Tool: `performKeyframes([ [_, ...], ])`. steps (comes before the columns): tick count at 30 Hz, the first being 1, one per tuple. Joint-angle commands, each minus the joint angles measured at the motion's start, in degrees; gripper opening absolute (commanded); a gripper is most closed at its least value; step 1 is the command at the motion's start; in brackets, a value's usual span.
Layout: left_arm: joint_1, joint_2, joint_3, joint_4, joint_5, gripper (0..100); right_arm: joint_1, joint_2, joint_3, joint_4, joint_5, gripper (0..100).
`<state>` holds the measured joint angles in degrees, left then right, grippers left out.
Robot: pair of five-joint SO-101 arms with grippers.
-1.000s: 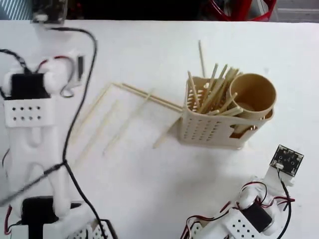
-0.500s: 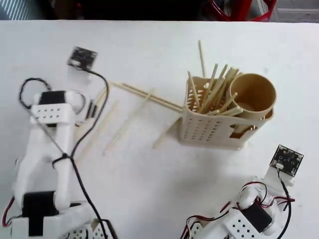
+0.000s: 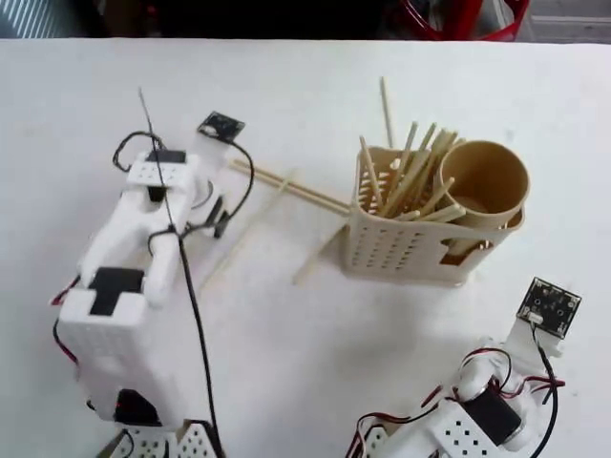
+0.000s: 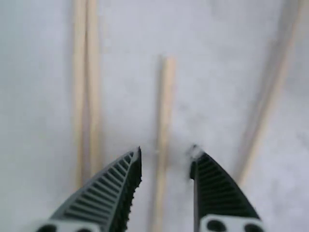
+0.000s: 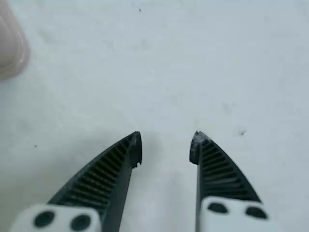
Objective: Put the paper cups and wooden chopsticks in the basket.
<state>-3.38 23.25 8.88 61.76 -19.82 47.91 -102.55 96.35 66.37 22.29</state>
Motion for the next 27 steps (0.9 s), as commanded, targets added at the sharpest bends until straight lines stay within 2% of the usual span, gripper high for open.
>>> performKeyframes([
  [1, -0.22, 5.41, -9.85, 6.86, -0.18, 17, 0.22, -0.31, 0.53, -0.92, 0.09, 17.5],
  [3, -0.22, 8.04, -12.92, 9.49, -0.18, 16, 0.22, -0.31, 0.53, -0.92, 0.09, 17.5],
  [8, -0.22, 13.32, -20.48, 15.56, -0.35, 2, 0.22, -0.31, 0.53, -0.92, 0.09, 17.5],
  [16, 0.13, 13.32, -23.74, 17.58, -0.09, 2, 0.22, -0.31, 0.53, -0.92, 0.09, 17.4],
  [22, 2.42, -0.57, -27.43, 24.7, 2.81, 2, 0.22, -0.31, 0.53, -0.92, 0.09, 17.3],
  [27, 8.04, -17.45, -34.9, 32.44, 4.92, 2, 0.22, -0.31, 0.53, -0.92, 0.09, 17.3],
])
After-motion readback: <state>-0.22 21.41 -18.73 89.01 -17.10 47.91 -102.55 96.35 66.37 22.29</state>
